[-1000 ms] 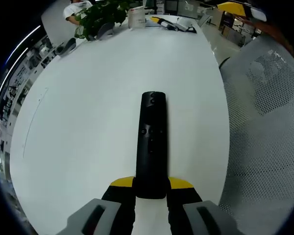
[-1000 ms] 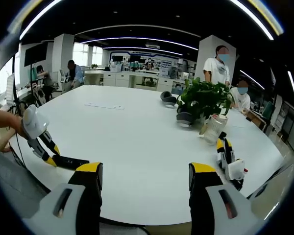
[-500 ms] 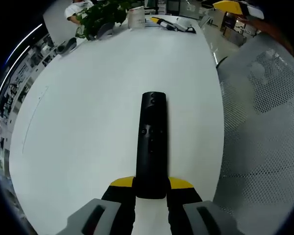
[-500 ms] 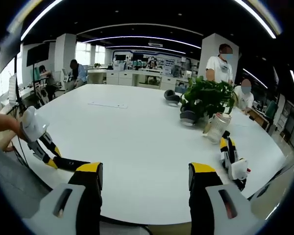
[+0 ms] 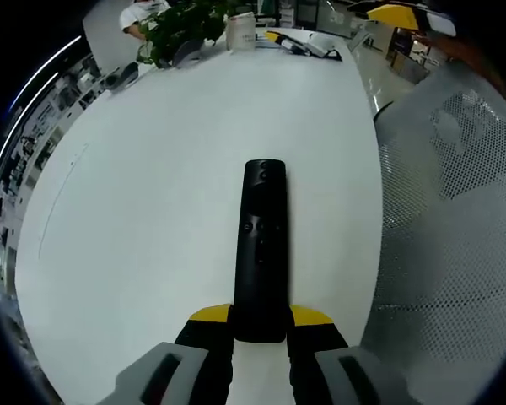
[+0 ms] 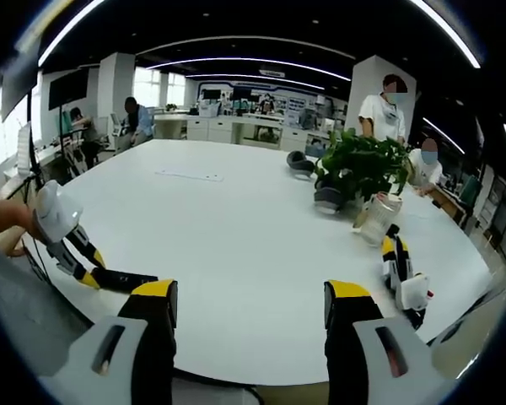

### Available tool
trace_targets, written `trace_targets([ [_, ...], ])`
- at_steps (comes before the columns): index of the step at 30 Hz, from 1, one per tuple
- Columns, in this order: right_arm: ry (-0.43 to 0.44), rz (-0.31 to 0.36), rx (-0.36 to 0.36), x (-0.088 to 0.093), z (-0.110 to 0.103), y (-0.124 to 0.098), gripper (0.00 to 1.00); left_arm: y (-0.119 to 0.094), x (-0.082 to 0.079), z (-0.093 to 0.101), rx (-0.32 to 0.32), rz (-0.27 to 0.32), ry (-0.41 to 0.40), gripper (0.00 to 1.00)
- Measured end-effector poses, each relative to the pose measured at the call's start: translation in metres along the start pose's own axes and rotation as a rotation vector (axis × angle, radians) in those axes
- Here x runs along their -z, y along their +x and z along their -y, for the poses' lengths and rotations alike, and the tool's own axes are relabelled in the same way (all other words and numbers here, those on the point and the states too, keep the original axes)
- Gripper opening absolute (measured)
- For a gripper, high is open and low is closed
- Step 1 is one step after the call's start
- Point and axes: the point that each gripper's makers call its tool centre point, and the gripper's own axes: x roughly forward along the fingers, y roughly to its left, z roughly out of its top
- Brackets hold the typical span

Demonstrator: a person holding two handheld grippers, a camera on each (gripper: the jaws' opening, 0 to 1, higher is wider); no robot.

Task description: Press the specified remote control buttons in sequence, fully releasing each button before pressing the next.

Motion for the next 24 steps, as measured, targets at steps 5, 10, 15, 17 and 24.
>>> trace_targets([
  [5,-0.015,-0.020,-0.017,0.001,-0.005,0.002,0.73,0.000,0.000,0.001,0.001,0.012,0.002,0.23],
  [10,-0.022,-0.025,-0.028,-0.004,-0.008,0.004,0.72,0.000,0.000,0.001,0.001,0.006,0.006,0.23],
  [15,-0.003,0.003,-0.059,-0.021,-0.016,0.013,0.70,0.000,-0.001,0.001,0.004,0.004,0.000,0.24],
  [17,-0.008,0.007,-0.077,-0.028,-0.024,0.019,0.70,0.001,-0.001,0.001,0.004,-0.002,0.001,0.24],
  [24,-0.051,0.032,-0.157,-0.053,-0.056,0.037,0.63,0.002,-0.002,0.002,0.000,-0.049,0.005,0.24],
])
